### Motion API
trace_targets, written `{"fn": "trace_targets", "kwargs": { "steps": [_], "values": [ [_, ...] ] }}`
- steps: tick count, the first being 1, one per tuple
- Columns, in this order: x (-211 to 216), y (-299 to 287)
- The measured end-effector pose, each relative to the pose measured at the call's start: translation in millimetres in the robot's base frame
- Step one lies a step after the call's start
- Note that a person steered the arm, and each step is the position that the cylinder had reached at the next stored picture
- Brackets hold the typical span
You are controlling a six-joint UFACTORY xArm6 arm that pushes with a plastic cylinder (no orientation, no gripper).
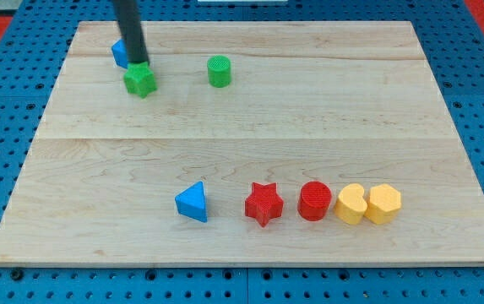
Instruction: Push the green star into the blue triangle
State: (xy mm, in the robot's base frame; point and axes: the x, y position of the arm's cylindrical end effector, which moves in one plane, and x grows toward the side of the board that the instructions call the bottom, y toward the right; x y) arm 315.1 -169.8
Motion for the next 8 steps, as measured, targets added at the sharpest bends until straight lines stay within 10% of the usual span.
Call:
{"fn": "trace_targets", "kwargs": {
  "steps": [2, 8],
  "values": [
    [94.5, 1.1],
    [102.4, 42.1]
  ]
}}
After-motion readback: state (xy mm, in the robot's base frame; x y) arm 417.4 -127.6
